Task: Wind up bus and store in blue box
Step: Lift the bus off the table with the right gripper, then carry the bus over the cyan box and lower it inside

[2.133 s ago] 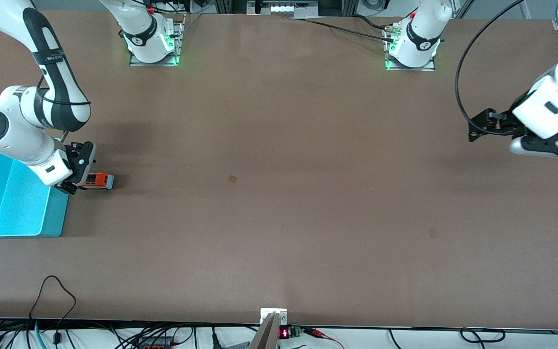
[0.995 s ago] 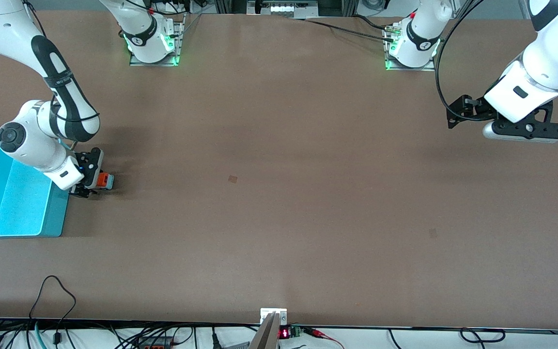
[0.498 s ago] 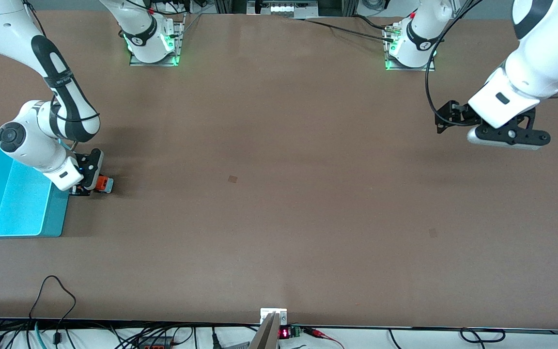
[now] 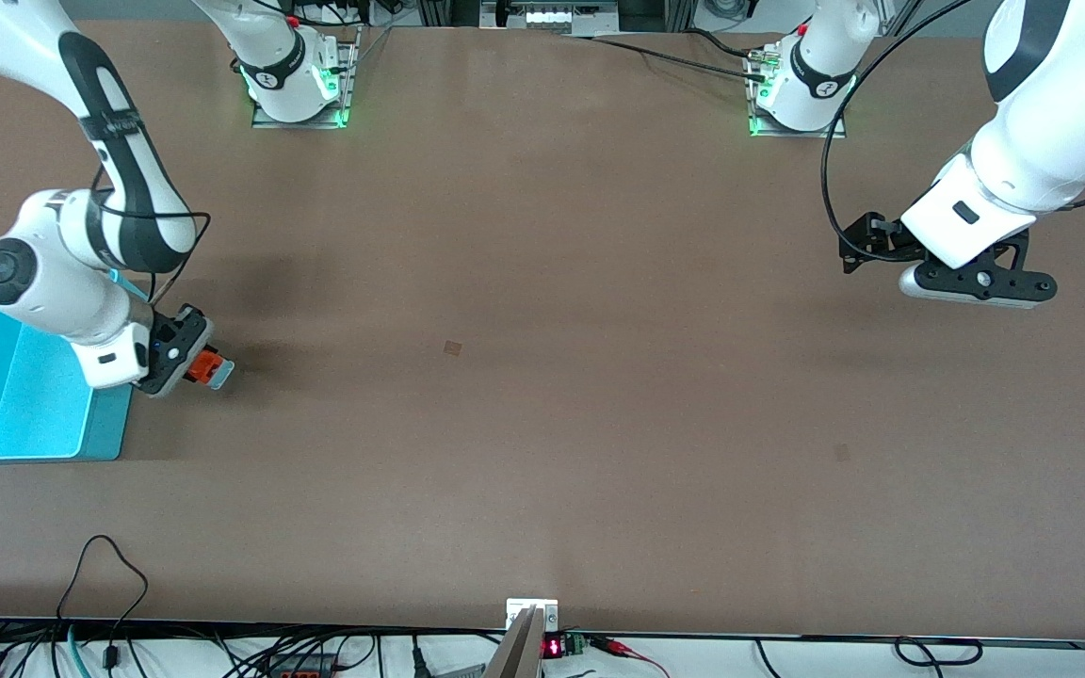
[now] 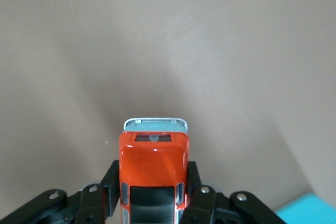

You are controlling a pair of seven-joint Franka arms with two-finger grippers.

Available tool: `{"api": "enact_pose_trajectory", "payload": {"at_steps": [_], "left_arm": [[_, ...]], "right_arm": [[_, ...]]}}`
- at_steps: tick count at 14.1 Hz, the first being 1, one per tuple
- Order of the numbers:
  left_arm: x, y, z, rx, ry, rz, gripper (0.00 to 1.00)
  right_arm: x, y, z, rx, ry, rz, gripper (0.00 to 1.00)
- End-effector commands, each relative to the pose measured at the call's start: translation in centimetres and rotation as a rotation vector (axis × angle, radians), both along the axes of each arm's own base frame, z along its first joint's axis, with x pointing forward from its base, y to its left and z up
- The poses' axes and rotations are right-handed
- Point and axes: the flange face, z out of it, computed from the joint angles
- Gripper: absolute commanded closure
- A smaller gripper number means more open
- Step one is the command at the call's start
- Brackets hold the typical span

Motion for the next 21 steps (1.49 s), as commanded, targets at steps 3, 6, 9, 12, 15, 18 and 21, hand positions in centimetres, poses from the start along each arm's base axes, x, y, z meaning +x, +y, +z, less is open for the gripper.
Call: {"api": "enact_pose_trajectory", "payload": {"at_steps": [3, 6, 9, 12, 15, 18, 21], "left_arm": [[-0.1, 0.1, 0.4, -0.001, -0.009, -0.003, 0.0], [-0.2, -0.1, 0.5, -0.001, -0.009, -0.008, 0.0], [-1.3, 0.9, 2.9, -0.001, -0.034, 0.012, 0.0], [-0.5, 2.9, 4.6, -0.008, -0.07, 0.055, 0.0], [-0.1, 5.9, 4.3, -0.009, -0.06, 0.095, 0.0], [-0.3, 6.1, 4.1, -0.003, -0.04, 0.101, 0.0], [-0.3, 6.1, 4.2, -0.003, -0.04, 0.1, 0.0]], "right_arm": [[-1.0, -11.2, 6.4, -0.035, -0.048, -0.385, 1.0], [-1.8, -19.7, 6.1, -0.054, -0.062, -0.577, 1.0], [-1.8, -23.7, 1.7, -0.039, -0.041, -0.688, 1.0], [-0.6, -25.5, -4.6, -0.034, -0.117, -0.742, 1.0], [-1.3, -26.8, -6.7, -0.043, -0.104, -0.758, 1.0], [-1.5, -27.0, -7.8, -0.044, -0.094, -0.774, 0.83], [-1.6, -27.2, -7.9, -0.048, -0.092, -0.75, 0.48]]}}
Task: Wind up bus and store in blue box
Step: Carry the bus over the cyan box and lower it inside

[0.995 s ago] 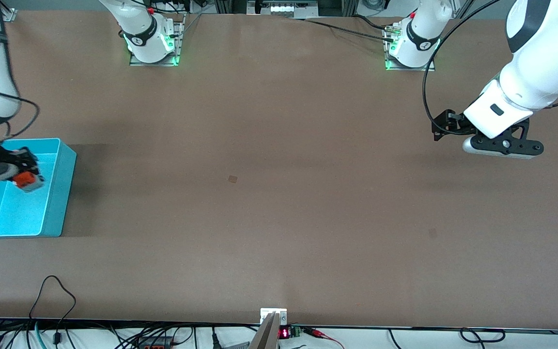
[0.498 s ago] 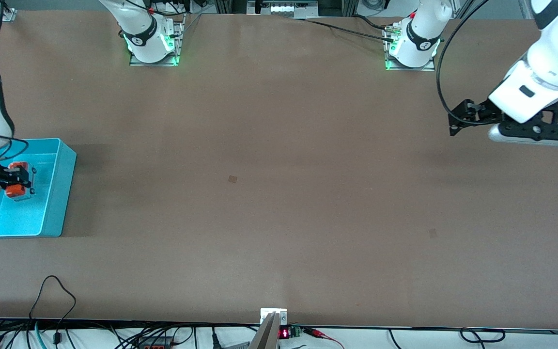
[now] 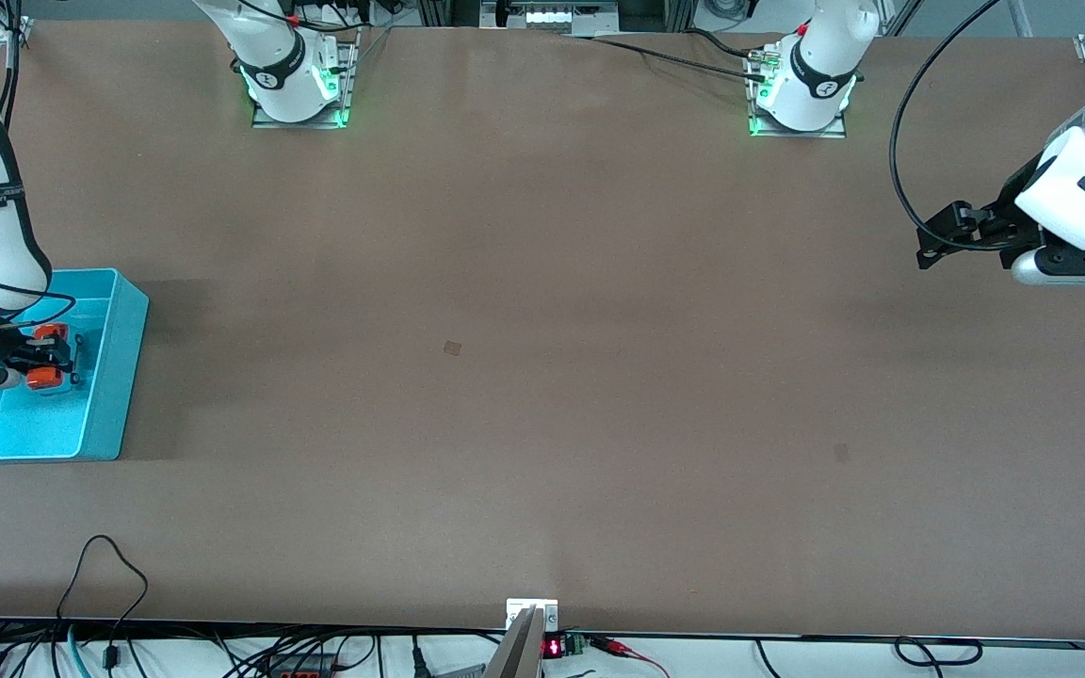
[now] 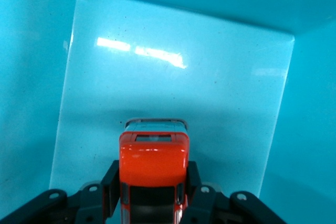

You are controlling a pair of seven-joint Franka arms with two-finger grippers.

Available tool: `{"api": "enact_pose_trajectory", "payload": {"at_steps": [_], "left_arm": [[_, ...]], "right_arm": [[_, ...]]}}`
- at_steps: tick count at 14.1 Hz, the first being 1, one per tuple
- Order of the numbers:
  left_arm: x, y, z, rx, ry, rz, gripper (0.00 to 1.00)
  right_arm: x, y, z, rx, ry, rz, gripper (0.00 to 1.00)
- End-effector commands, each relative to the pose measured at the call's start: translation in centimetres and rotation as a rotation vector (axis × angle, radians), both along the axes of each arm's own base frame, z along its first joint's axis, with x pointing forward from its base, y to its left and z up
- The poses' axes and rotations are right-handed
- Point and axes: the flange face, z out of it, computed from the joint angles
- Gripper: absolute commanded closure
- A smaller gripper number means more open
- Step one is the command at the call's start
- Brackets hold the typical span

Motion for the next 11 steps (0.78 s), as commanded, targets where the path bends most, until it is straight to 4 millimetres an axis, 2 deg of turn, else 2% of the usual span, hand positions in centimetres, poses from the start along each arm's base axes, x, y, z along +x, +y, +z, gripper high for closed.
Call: {"api": "enact_pose_trajectory", "payload": {"at_steps": [1, 3, 4, 6, 8, 11], "left_arm": [[-0.1, -0.3, 0.4, 0.0, 0.012, -0.01, 0.0], [-0.5, -0.3, 0.3, 0.003, 0.044, -0.012, 0.0], [-0.6, -0.3, 0.2, 0.004, 0.052, -0.012, 0.0], [-0.9, -0.1, 0.2, 0.006, 0.071, -0.009, 0.0], [-1.0, -0.5, 0.3, 0.006, 0.068, -0.016, 0.0], [-1.0, -0.4, 0.6, 0.005, 0.064, -0.015, 0.0]], "right_arm": [[0.1, -0.7, 0.5, 0.005, -0.009, 0.014, 0.42], [0.1, -0.7, 0.6, 0.005, -0.011, 0.016, 0.19], [0.3, -0.6, 0.8, 0.003, -0.015, 0.018, 0.12], [0.2, -0.7, 1.1, 0.001, -0.017, 0.023, 0.11], [0.4, -0.6, 1.9, 0.0, -0.028, 0.031, 0.0], [0.8, 0.6, 6.3, 0.009, -0.059, 0.044, 0.0]]}}
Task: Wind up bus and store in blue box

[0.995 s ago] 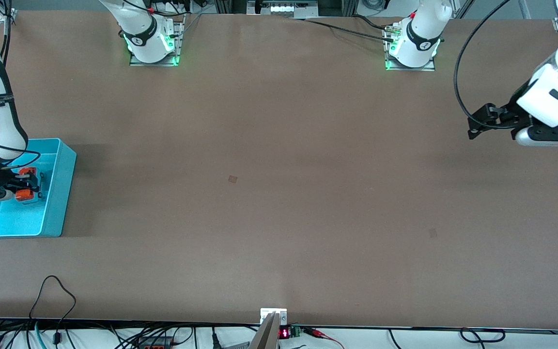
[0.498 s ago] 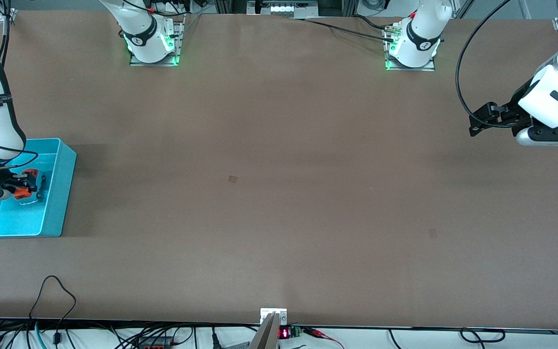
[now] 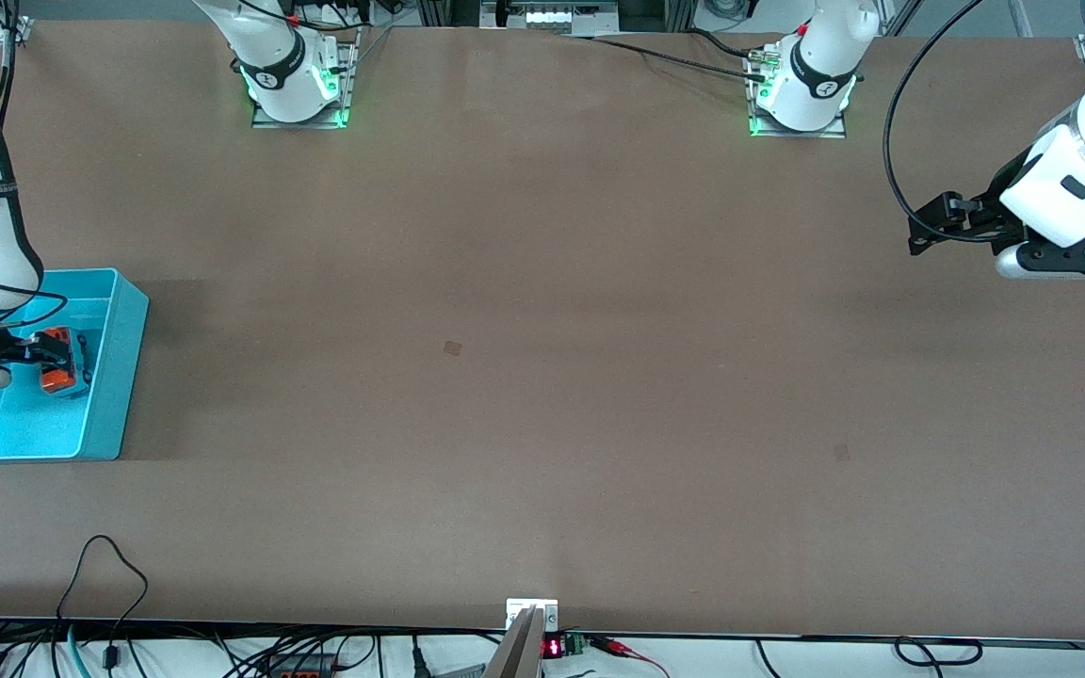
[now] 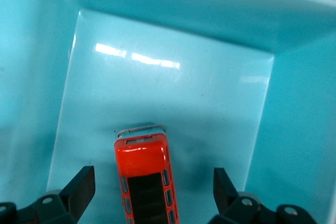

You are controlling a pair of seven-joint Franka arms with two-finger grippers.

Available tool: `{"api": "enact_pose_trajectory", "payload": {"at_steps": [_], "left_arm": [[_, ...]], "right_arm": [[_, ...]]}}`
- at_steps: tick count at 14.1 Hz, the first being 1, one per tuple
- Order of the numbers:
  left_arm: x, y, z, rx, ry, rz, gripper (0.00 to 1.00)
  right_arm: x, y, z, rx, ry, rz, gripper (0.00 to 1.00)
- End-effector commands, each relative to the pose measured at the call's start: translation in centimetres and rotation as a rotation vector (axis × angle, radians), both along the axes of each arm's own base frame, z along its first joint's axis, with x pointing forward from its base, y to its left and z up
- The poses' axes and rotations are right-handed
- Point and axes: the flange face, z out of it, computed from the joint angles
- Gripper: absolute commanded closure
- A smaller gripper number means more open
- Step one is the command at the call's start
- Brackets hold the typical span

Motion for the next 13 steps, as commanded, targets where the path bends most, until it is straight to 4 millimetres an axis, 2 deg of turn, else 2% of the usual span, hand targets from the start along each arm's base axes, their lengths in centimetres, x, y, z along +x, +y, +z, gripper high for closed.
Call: {"api": "enact_pose_trajectory", "payload": {"at_steps": [1, 3, 5, 9, 13], "left_arm": [[-0.3, 0.0, 0.9, -0.001, 0.001, -0.005, 0.0], [-0.2, 0.0, 1.0, -0.001, 0.0, -0.007, 0.0], [-0.4, 0.0, 1.0, 0.0, 0.01, -0.007, 0.0], [-0.6, -0.1, 1.1, 0.001, 0.012, -0.008, 0.0], [-0.8, 0.0, 1.4, 0.001, 0.032, -0.008, 0.0]], "right_arm": [[-0.3, 1.0, 5.2, 0.036, -0.015, 0.025, 0.0], [-0.8, 2.2, 10.1, 0.064, -0.017, 0.038, 0.0], [-0.6, 6.1, 15.2, 0.089, -0.018, 0.097, 0.0], [-2.2, 11.5, 23.6, 0.102, -0.017, 0.15, 0.0], [-3.4, 18.6, 31.0, 0.077, 0.063, 0.046, 0.0]]}}
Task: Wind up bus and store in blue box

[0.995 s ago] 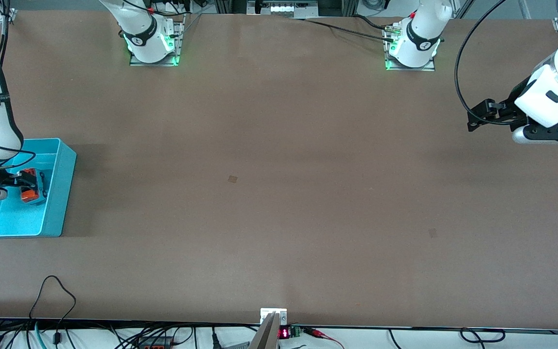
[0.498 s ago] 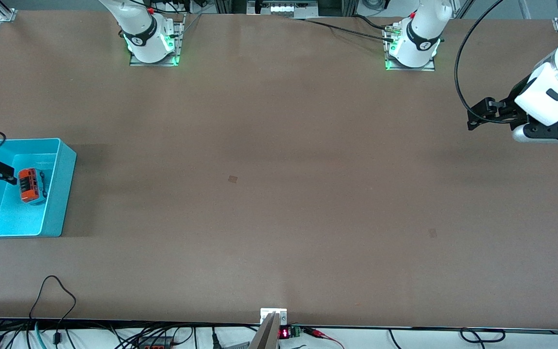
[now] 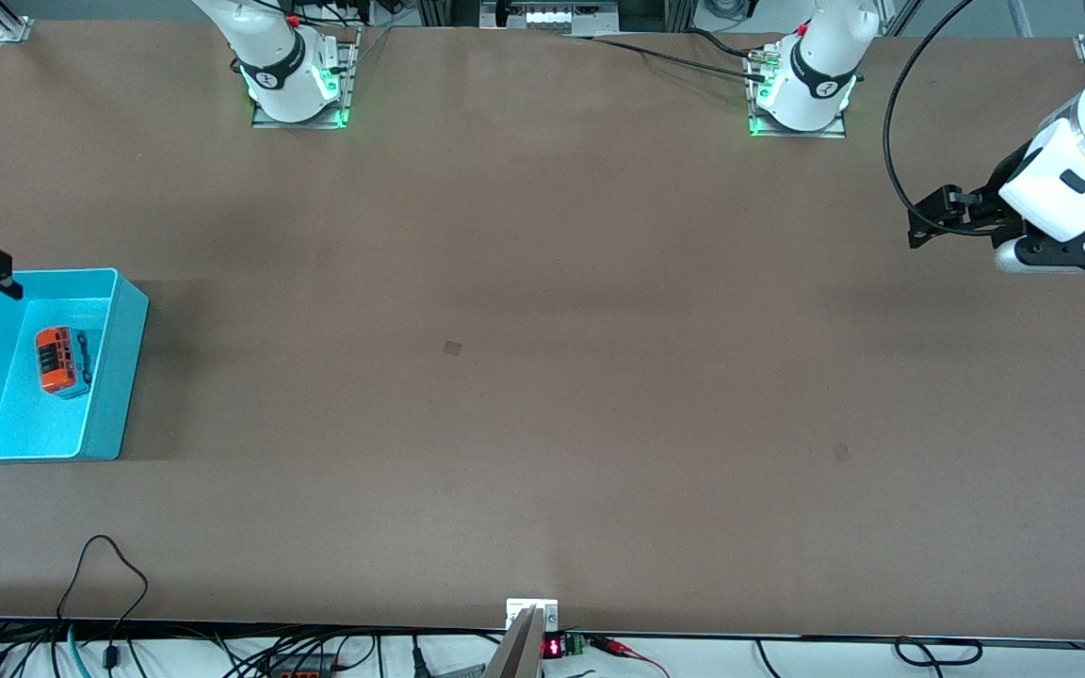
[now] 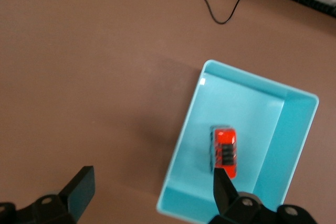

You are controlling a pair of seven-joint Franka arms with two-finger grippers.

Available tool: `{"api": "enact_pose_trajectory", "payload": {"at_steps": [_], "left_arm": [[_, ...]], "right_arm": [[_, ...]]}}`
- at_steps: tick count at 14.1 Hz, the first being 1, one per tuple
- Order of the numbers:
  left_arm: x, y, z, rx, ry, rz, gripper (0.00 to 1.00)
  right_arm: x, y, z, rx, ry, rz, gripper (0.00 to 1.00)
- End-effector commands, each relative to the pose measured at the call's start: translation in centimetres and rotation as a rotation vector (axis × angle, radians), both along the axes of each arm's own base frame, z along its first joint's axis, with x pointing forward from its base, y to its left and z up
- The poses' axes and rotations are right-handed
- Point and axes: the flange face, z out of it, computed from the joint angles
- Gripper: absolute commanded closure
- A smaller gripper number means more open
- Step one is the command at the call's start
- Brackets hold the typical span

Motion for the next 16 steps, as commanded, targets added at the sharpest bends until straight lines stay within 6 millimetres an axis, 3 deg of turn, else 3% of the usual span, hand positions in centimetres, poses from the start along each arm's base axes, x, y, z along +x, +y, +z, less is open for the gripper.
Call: {"api": "enact_pose_trajectory", "payload": {"at_steps": [1, 3, 6, 16], "left_arm": [[-0.4, 0.0, 1.1, -0.002, 0.009, -0.007, 0.0], [-0.4, 0.0, 1.0, 0.0, 0.01, -0.007, 0.0], [-0.4, 0.0, 1.0, -0.002, 0.011, -0.007, 0.0], [-0.4, 0.0, 1.1, 0.0, 0.01, -0.009, 0.0]], "right_arm": [[-0.8, 5.4, 4.5, -0.005, 0.067, -0.038, 0.0], [-1.7, 7.8, 7.1, -0.011, 0.101, -0.14, 0.0], [-2.9, 10.2, 8.6, -0.01, 0.115, -0.23, 0.0], [-3.1, 10.2, 8.1, -0.008, 0.144, -0.232, 0.0]]}}
